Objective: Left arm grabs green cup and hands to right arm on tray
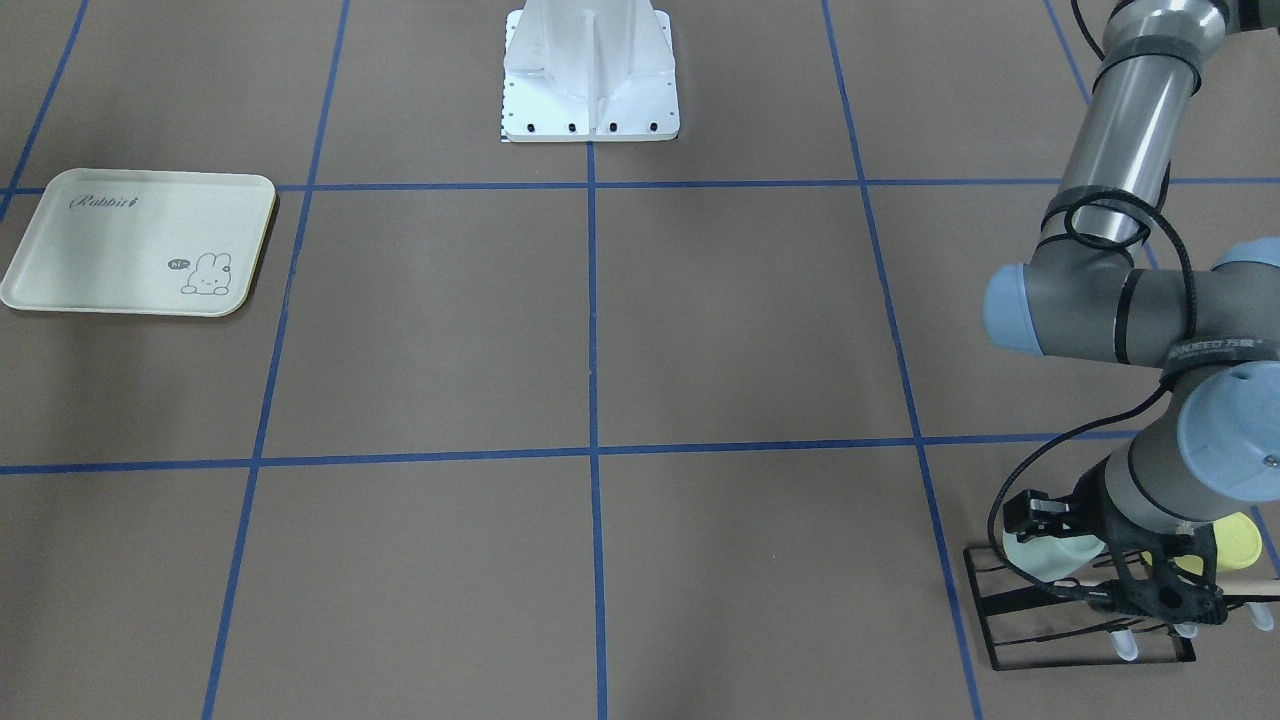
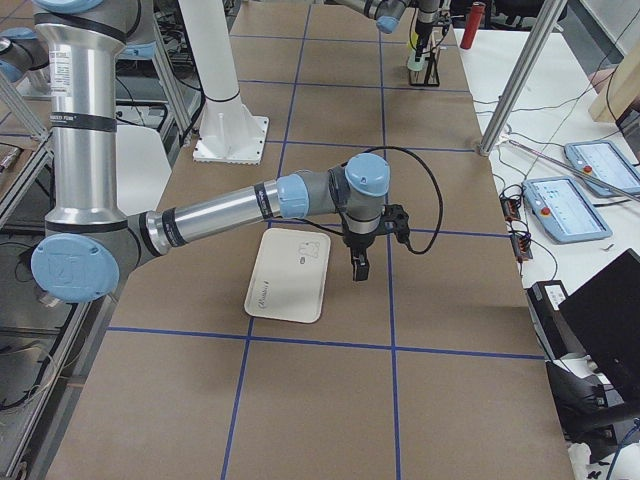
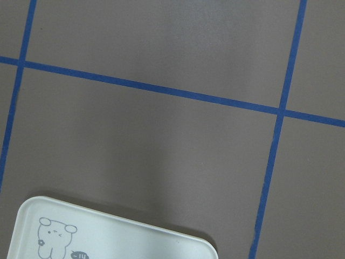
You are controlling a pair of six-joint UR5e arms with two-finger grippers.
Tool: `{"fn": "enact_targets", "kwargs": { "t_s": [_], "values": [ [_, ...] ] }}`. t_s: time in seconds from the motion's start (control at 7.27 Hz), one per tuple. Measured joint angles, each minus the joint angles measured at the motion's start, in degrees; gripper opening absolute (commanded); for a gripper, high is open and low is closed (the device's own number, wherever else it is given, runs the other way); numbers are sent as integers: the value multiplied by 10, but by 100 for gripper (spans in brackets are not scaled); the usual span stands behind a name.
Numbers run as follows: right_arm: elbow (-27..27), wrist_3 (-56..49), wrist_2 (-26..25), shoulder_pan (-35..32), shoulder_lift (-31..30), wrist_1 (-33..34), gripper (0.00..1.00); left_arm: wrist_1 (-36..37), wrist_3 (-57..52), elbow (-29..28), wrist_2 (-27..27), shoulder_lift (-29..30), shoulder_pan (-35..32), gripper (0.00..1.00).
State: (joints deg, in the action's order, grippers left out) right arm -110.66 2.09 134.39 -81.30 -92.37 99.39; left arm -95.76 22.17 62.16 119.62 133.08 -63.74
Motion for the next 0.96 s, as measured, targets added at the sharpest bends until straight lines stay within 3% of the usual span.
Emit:
{"fn": "enact_targets", "kwargs": {
  "t_s": [0.55, 0.96],
  "values": [
    [2, 0, -1, 0, -7, -33, 100, 29, -1, 23, 1, 1, -14, 0],
    [2, 0, 0, 3, -4, -40, 100, 143, -8, 118, 8, 0, -40, 0]
  ]
}}
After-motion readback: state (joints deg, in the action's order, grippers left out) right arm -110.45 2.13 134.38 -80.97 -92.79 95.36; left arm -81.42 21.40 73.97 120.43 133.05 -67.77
